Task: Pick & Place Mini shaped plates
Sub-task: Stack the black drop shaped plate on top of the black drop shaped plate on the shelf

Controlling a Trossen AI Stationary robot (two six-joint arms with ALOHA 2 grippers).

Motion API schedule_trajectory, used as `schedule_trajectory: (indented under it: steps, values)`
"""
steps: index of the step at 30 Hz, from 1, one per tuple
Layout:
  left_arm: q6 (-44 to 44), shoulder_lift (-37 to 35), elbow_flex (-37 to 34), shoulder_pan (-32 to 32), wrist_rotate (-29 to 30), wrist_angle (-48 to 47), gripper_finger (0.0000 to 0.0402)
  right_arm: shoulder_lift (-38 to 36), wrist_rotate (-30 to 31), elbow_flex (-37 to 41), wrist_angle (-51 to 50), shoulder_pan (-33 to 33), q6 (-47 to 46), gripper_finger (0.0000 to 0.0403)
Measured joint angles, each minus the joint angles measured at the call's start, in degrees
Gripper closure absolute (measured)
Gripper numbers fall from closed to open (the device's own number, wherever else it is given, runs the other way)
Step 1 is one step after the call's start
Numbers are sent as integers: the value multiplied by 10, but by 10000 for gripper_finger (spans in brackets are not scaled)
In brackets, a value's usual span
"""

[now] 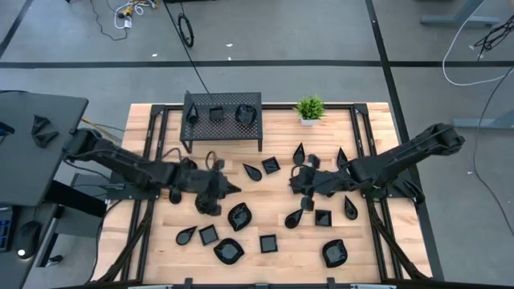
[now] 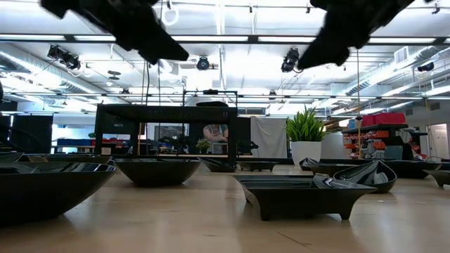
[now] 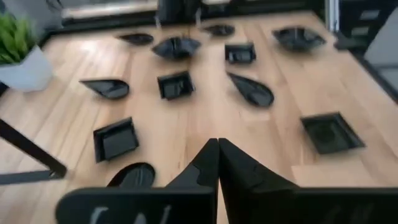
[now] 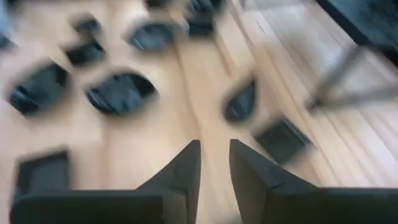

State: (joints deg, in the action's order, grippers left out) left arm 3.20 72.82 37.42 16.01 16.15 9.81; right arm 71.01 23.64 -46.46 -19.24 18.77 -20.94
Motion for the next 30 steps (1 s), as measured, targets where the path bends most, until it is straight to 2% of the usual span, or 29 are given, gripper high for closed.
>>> schedule_trajectory:
  steps: [4, 7, 9, 14, 18, 22, 26, 30]
  values:
    - [26, 12, -52, 40, 86, 104, 395, 0, 13, -26, -156, -15, -86, 316]
    - [37, 29, -74, 56, 132, 142, 393, 0, 15, -5, -187, -46, -139, 312]
    - [37, 42, -75, 59, 142, 155, 391, 0, 15, 23, -180, -75, -163, 305]
    - [36, 62, -76, 60, 143, 156, 392, 1, 13, 96, -121, -165, -202, 273]
    - [36, 71, -76, 54, 148, 155, 393, 1, 10, 148, -31, -238, -200, 237]
    - [36, 71, -75, 41, 149, 158, 389, 1, -21, 190, 56, -300, -197, 206]
    - [36, 71, -76, 27, 149, 161, 388, 5, -51, 227, 142, -342, -201, 196]
    - [36, 71, -76, 18, 149, 163, 390, 21, -80, 252, 218, -358, -196, 198]
